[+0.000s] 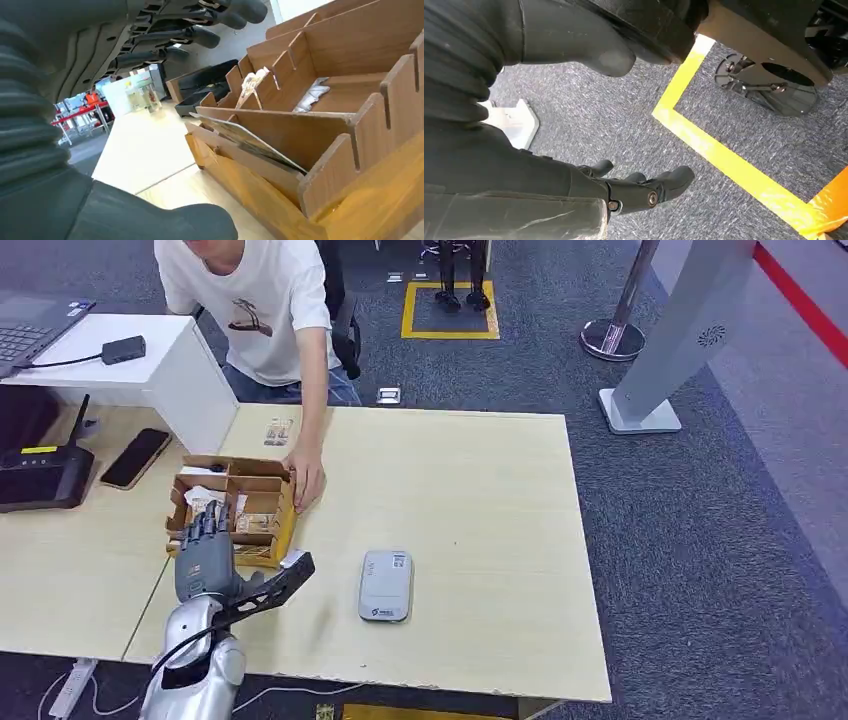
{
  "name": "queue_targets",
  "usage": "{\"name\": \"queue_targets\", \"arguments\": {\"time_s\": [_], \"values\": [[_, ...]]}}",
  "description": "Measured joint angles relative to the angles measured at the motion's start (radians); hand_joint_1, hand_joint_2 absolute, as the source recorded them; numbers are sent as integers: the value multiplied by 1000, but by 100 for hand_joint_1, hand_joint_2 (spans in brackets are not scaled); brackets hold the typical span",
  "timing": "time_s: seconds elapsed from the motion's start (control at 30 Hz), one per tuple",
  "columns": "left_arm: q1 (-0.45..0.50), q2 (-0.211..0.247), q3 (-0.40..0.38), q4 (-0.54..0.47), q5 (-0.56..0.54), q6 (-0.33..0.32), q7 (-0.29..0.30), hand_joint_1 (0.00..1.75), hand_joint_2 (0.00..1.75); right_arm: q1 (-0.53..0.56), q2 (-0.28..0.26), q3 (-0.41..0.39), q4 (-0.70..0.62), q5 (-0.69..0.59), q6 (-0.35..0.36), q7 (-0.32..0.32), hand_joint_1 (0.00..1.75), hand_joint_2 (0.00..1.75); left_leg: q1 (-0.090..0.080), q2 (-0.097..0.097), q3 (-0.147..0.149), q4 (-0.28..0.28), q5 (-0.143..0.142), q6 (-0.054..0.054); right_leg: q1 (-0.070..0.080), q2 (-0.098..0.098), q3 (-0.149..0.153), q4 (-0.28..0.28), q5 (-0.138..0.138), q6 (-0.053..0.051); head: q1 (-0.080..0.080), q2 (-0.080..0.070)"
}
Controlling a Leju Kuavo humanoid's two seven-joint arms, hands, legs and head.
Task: Pass the card to the sensor for recognition and then transmit it.
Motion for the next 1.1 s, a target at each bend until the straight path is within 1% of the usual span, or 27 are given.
{"name": "queue_targets", "arguments": {"time_s": [0.43,0.5,0.63,0.7,0.97,1.1], "values": [[-3,0,0,5,0,0,8,2,175,0,0,0,0,0,-2,8,0,175,0,0,0,0,0,0,0,0,0,0,0,0,0,0],[-4,0,0,5,0,-4,14,175,175,1,0,0,0,0,-2,8,0,175,0,0,0,0,0,0,0,0,0,0,0,0,0,0],[-11,1,-2,5,0,-45,61,175,175,0,0,0,0,0,-2,9,0,175,0,0,0,0,0,0,0,0,0,0,0,0,0,0],[-14,2,-3,5,0,-55,75,175,175,0,0,0,0,0,-2,9,0,175,0,0,0,0,0,0,0,0,0,0,0,0,0,0],[-24,2,-6,5,0,-60,84,175,175,-1,0,0,0,0,1,9,0,175,0,0,0,0,0,0,0,0,0,0,0,0,0,0],[-32,2,-6,5,0,-62,73,175,175,-1,0,0,0,0,2,9,0,175,0,0,0,0,0,0,0,0,0,0,0,0,0,0]]}}
